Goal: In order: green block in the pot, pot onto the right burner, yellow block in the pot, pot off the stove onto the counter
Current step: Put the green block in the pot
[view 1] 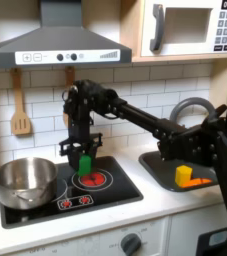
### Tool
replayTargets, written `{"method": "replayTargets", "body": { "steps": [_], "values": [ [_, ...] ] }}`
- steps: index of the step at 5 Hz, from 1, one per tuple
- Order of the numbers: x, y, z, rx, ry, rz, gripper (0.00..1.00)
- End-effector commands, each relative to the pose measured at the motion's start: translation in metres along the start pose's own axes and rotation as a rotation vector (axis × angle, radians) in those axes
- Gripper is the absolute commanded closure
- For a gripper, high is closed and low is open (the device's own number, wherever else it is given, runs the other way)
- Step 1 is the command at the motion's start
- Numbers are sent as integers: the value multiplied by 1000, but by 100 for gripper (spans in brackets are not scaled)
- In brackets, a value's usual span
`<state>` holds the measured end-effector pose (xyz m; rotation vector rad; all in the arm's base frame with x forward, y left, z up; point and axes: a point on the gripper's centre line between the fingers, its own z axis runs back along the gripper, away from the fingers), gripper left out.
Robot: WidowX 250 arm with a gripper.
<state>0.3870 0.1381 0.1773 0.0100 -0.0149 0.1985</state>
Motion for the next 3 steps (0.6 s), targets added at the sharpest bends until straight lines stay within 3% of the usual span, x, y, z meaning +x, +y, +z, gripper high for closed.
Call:
{"method": "replayTargets", "body": {
  "steps": [1,2,3],
  "values": [
    [3,4,37,-4,-68,34,100],
    [2,10,48,13,-80,57,100],
    [-2,25,59,30,-93,120,100]
  ]
}}
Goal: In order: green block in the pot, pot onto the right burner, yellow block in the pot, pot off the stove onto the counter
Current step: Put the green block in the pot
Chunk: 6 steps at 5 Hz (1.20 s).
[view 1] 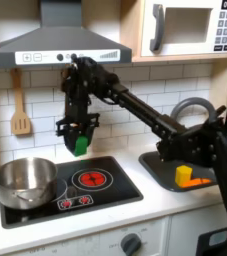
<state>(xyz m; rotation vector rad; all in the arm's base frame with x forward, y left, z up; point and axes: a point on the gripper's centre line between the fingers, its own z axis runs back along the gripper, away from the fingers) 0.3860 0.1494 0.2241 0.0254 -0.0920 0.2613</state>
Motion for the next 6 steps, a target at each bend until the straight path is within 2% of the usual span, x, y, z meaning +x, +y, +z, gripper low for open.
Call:
{"method": "replayTargets", "body": {
  "steps": [1,2,3,4,5,6],
  "values": [
    [-8,32,22,50,-20,112,100],
    [-13,46,23,60,-12,162,100],
    [-17,65,23,94,-27,218,100],
    [-18,74,27,127,-64,235,100],
    [-13,80,23,146,-71,239,100],
    [-11,86,26,173,-94,246,100]
  ]
}}
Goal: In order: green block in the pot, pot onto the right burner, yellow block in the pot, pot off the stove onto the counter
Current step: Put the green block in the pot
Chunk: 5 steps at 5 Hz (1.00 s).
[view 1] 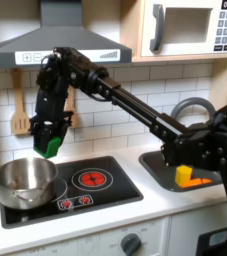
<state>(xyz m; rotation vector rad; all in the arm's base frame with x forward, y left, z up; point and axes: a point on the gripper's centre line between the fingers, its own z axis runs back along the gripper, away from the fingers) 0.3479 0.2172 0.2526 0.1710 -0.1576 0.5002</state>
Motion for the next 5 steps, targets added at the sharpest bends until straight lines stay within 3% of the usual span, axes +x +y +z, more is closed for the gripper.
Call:
{"method": "replayTargets", "body": {
  "steps": [1,5],
  "values": [
    [12,16,-10,58,-36,22,100],
    [15,21,-30,51,-41,21,100]
  ]
}}
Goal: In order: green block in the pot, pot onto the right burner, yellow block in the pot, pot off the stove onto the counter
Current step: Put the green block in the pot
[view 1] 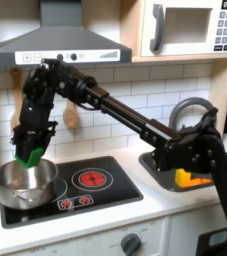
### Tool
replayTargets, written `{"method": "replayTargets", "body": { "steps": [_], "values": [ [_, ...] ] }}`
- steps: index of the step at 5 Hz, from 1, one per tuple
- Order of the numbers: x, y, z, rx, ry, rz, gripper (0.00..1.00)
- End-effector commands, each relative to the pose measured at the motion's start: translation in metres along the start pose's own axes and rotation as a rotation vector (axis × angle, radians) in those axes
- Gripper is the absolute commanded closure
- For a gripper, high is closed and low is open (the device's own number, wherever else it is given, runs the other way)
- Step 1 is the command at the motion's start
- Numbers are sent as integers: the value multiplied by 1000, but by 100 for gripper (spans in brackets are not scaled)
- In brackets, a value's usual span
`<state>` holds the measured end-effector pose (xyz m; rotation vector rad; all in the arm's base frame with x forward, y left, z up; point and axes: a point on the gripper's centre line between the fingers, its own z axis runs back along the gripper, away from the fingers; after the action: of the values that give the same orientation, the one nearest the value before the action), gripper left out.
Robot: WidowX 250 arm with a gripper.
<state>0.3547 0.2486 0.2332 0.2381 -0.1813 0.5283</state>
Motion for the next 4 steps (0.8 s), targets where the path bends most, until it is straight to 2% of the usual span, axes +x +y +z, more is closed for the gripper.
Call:
{"method": "replayTargets", "body": {
  "steps": [1,2,4],
  "values": [
    [-4,-1,-14,-2,24,-20,100],
    [-4,-1,-11,0,26,-25,0],
    [-6,-9,-8,-21,24,-58,0]
  ]
}}
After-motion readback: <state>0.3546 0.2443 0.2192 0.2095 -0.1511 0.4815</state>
